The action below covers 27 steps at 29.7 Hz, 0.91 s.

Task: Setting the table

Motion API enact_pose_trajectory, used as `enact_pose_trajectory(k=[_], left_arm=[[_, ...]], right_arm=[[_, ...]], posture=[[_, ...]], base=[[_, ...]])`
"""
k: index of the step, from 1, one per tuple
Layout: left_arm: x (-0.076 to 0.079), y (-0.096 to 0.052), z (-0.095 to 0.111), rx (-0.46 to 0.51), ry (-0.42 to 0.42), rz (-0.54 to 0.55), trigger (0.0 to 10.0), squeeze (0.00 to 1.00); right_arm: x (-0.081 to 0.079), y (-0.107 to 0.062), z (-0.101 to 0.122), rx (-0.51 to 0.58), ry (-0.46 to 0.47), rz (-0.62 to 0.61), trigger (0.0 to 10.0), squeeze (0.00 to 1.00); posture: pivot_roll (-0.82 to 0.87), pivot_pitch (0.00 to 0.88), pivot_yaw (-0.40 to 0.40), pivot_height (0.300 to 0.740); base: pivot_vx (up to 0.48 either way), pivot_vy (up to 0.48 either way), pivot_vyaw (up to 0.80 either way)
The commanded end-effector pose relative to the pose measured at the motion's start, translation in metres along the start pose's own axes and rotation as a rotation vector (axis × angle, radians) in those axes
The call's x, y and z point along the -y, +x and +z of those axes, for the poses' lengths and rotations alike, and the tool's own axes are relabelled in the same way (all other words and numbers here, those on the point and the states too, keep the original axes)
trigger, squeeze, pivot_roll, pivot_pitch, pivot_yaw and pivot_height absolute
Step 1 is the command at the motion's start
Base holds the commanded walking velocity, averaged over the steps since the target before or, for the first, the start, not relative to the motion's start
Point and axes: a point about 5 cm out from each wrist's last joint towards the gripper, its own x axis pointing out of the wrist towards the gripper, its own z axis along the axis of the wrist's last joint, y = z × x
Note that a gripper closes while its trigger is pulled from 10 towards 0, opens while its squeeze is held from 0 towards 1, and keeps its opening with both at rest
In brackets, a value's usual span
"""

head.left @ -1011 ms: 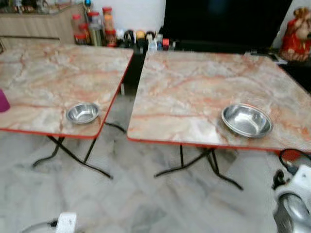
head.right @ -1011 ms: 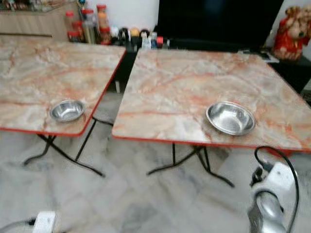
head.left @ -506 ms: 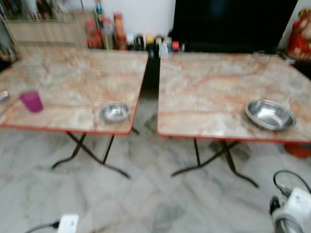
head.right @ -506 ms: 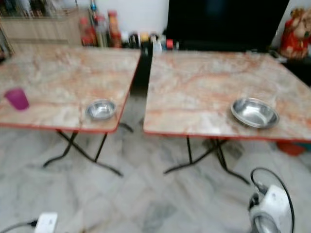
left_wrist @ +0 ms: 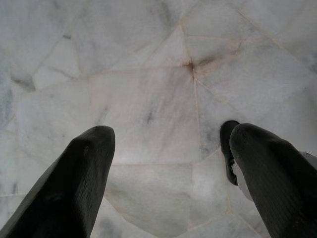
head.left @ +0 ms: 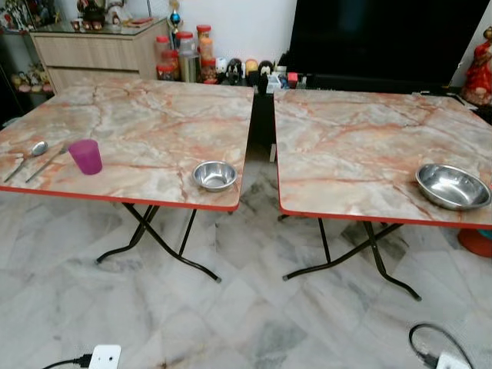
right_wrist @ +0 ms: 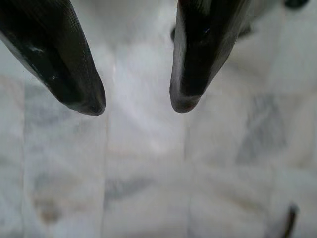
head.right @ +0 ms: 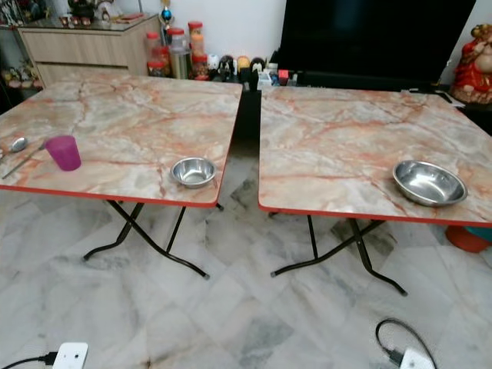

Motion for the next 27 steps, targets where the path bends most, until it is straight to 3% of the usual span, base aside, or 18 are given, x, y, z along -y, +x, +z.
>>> enact_pose_trajectory(k=[1, 5, 27], left_arm=[[0.003, 0.0, 0.0, -0.017, 0.004, -0.004, 10.0, 0.0], [0.003, 0.001, 0.0, -0.024, 0.012, -0.005, 10.0, 0.0], [0.002, 0.001, 0.002, -0.028, 0.018, -0.015, 10.0, 0.0]], right_arm=[[0.0, 0.0, -0.002, -0.011, -0.02, 0.006, 10.0, 0.0], [-0.004, -0.001, -0.013, -0.045, 0.046, 0.018, 10.0, 0.0], [-0.009, -0.001, -0.017, -0.053, 0.07, 0.009, 10.0, 0.0]], posture=[[-0.02, 0.056, -0.041, 0.74], [-0.02, 0.067, -0.036, 0.74], [-0.02, 0.076, -0.035, 0.74]], base=[[0.45, 0.0, 0.0], [0.454, 0.0, 0.33], [0.45, 0.0, 0.0]])
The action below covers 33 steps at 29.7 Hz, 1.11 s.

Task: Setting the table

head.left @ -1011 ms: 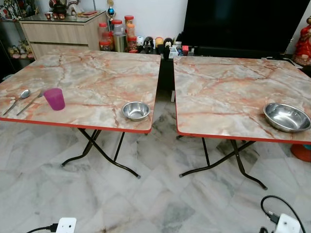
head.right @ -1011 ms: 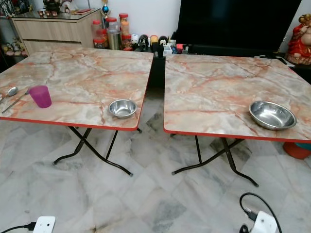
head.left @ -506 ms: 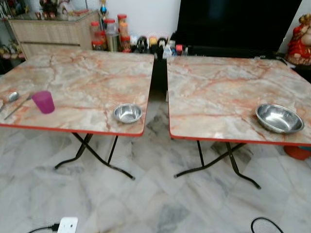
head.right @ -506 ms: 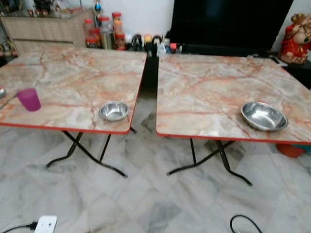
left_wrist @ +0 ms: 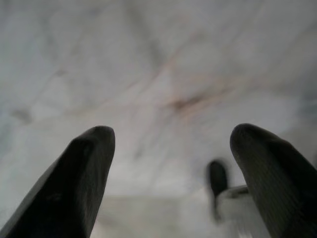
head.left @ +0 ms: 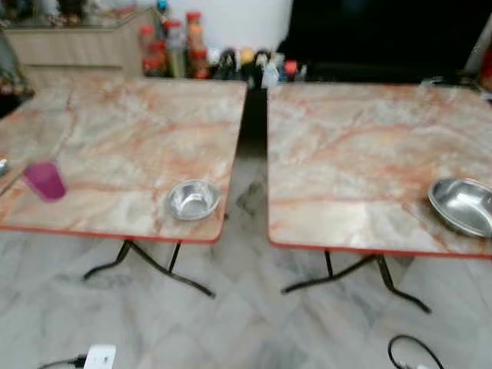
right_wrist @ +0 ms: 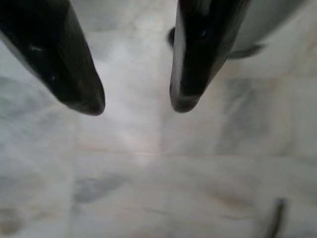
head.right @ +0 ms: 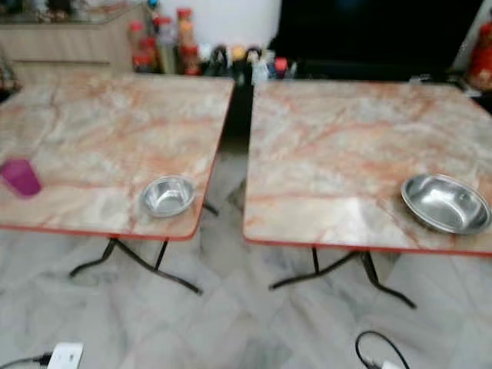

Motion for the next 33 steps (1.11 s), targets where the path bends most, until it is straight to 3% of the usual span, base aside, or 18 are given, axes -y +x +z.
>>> enact_pose_trajectory(k=[1, 5, 21, 33], left_arm=[[-0.014, -0.0029, -0.0118, -0.038, 0.017, 0.031, 10.0, 0.0], [-0.0138, -0.003, -0.012, -0.038, 0.021, 0.03, 10.0, 0.0], [-0.0129, -0.0036, -0.0155, -0.046, 0.011, 0.022, 10.0, 0.0], [-0.0126, -0.0039, -0.0171, -0.049, 0.021, 0.02, 10.0, 0.0]], right_arm=[[-0.0138, 0.0007, 0.0055, 0.022, 0.013, 0.035, 10.0, 0.0], [-0.0145, 0.0007, 0.0047, 0.016, 0.0, 0.04, 10.0, 0.0], [-0.0122, 0.0004, 0.0018, 0.009, -0.01, 0.038, 10.0, 0.0], [-0.0097, 0.0002, -0.0007, -0.004, -0.002, 0.026, 10.0, 0.0]], posture=[[-0.02, 0.075, -0.035, 0.74], [-0.01, 0.072, -0.037, 0.74], [-0.02, 0.041, -0.039, 0.74], [-0.02, 0.03, -0.038, 0.74]], base=[[0.446, 0.0, 0.0], [0.439, 0.0, 0.0], [0.0, 0.0, 0.0], [0.0, 0.373, -0.09]])
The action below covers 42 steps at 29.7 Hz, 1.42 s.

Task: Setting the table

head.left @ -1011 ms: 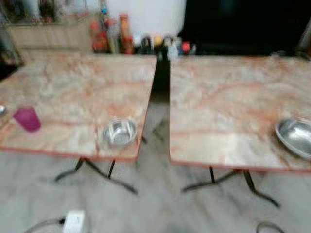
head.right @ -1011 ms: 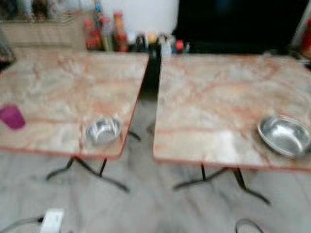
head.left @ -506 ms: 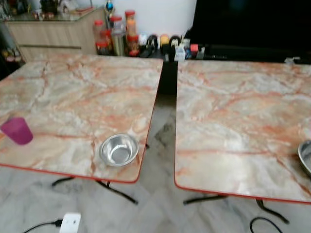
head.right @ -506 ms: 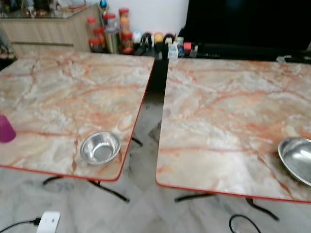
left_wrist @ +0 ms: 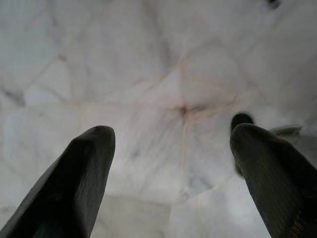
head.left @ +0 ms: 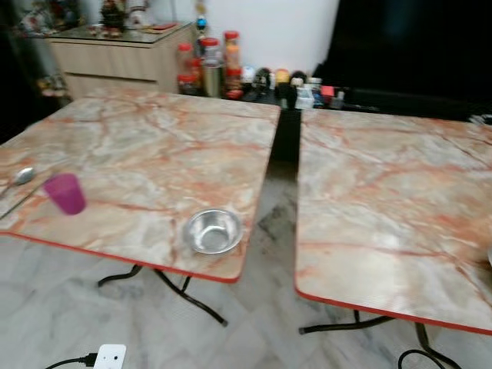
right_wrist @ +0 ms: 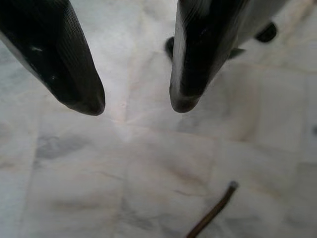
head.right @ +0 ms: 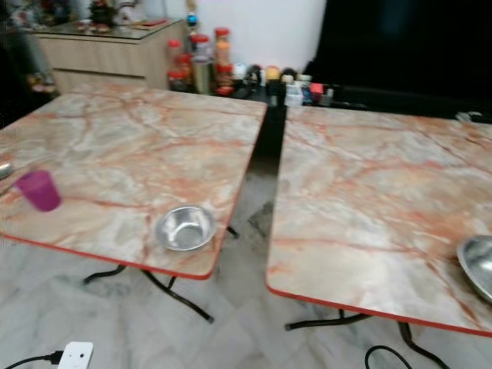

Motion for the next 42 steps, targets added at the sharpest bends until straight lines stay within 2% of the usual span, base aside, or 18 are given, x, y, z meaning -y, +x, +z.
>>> enact_pose_trajectory(k=[1, 17, 30, 42], left_arm=[[0.0002, 0.0009, 0.0054, 0.01, 0.01, -0.002, 10.0, 0.0], [-0.0017, 0.0005, 0.0039, 0.007, 0.025, -0.002, 10.0, 0.0], [-0.004, 0.0008, 0.0066, 0.014, 0.034, 0.004, 10.0, 0.0], [-0.0041, 0.0012, 0.0096, 0.019, 0.029, 0.004, 10.0, 0.0]], right_arm=[[0.0054, -0.0007, -0.0044, -0.019, -0.007, -0.013, 10.0, 0.0], [0.0023, -0.001, -0.0063, -0.007, 0.005, 0.0, 10.0, 0.0], [-0.0001, -0.0009, -0.0054, 0.001, 0.013, 0.004, 10.0, 0.0], [-0.0022, -0.0006, 0.0019, 0.055, 0.01, 0.022, 10.0, 0.0]], posture=[[-0.02, 0.029, -0.038, 0.74], [-0.02, 0.0, -0.021, 0.74], [-0.01, 0.026, -0.009, 0.74], [0.0, 0.054, -0.011, 0.74]], base=[[0.0, 0.401, -0.78], [0.0, 0.473, -0.05], [0.0, 0.47, 0.0], [0.0, 0.0, 0.0]])
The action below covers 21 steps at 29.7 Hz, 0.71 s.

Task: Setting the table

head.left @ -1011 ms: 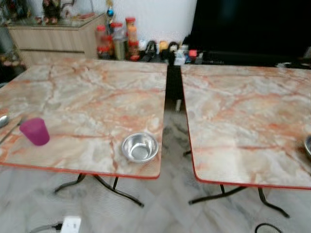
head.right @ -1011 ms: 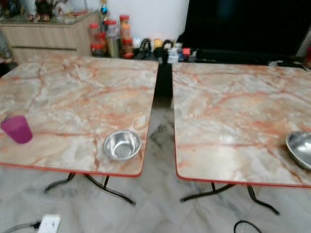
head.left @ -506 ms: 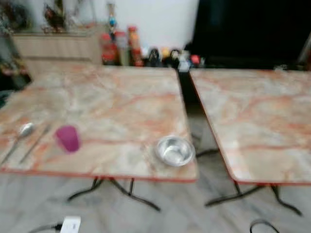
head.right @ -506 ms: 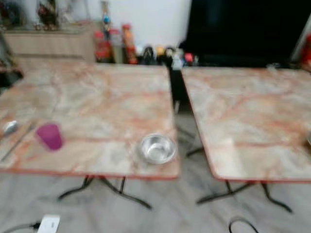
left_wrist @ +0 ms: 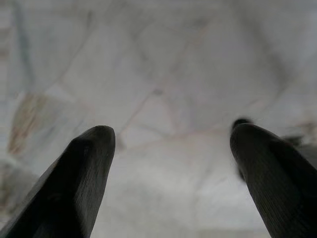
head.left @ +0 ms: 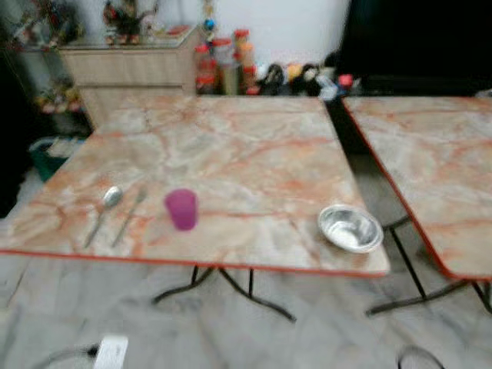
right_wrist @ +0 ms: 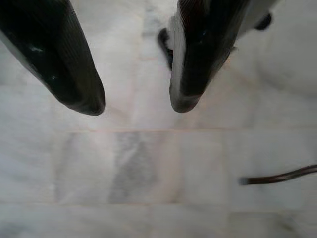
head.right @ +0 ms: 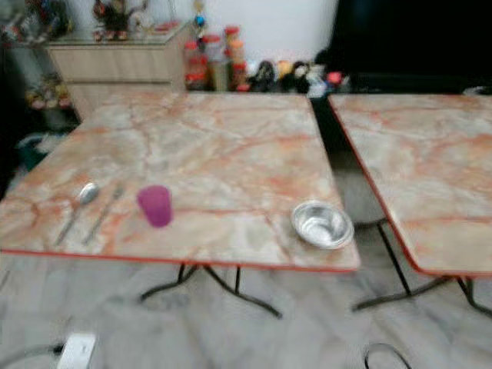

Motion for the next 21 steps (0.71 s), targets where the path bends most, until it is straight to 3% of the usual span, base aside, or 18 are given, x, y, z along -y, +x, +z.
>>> enact_pose_trajectory(k=[1, 10, 12, 13, 14, 15, 18, 21], left_arm=[[0.006, 0.0, -0.001, -0.009, 0.004, -0.014, 10.0, 0.0], [0.005, 0.001, 0.001, -0.005, 0.002, -0.014, 10.0, 0.0], [0.005, 0.001, 0.001, -0.005, 0.006, -0.013, 10.0, 0.0], [0.005, 0.001, 0.001, -0.005, 0.006, -0.013, 10.0, 0.0], [0.005, 0.001, 0.002, -0.005, 0.008, -0.013, 10.0, 0.0], [0.005, 0.001, 0.002, -0.005, 0.01, -0.014, 10.0, 0.0], [0.005, 0.001, 0.003, -0.002, 0.011, -0.016, 10.0, 0.0], [0.005, 0.001, 0.003, -0.002, 0.009, -0.017, 10.0, 0.0]], right_arm=[[0.006, 0.0, 0.004, 0.021, -0.002, -0.011, 10.0, 0.0], [0.003, -0.001, 0.014, 0.124, -0.003, 0.003, 10.0, 0.0], [-0.004, 0.002, 0.044, 0.22, -0.003, 0.03, 10.0, 0.0], [-0.004, 0.002, 0.044, 0.22, -0.003, 0.03, 10.0, 0.0], [-0.01, 0.002, 0.084, 0.321, -0.029, 0.026, 10.0, 0.0], [-0.01, 0.0, 0.099, 0.373, -0.045, 0.012, 10.0, 0.0], [-0.007, -0.005, 0.12, 0.481, -0.055, -0.023, 10.0, 0.0], [-0.006, -0.008, 0.126, 0.531, -0.051, -0.038, 10.0, 0.0]], posture=[[0.0, 0.054, -0.011, 0.74], [-0.01, 0.078, -0.001, 0.74], [-0.02, 0.083, 0.002, 0.74], [-0.02, 0.083, 0.002, 0.74], [-0.02, 0.087, 0.002, 0.74], [-0.02, 0.087, 0.003, 0.74], [-0.02, 0.088, 0.003, 0.74], [-0.02, 0.087, 0.002, 0.74]], base=[[0.0, 0.0, 0.0], [0.0, 0.0, 0.0], [0.0, 0.0, 0.0], [0.0, 0.0, 0.0], [0.0, 0.0, 0.0], [0.0, 0.0, 0.0], [0.0, 0.0, 0.0], [0.0, 0.0, 0.0]])
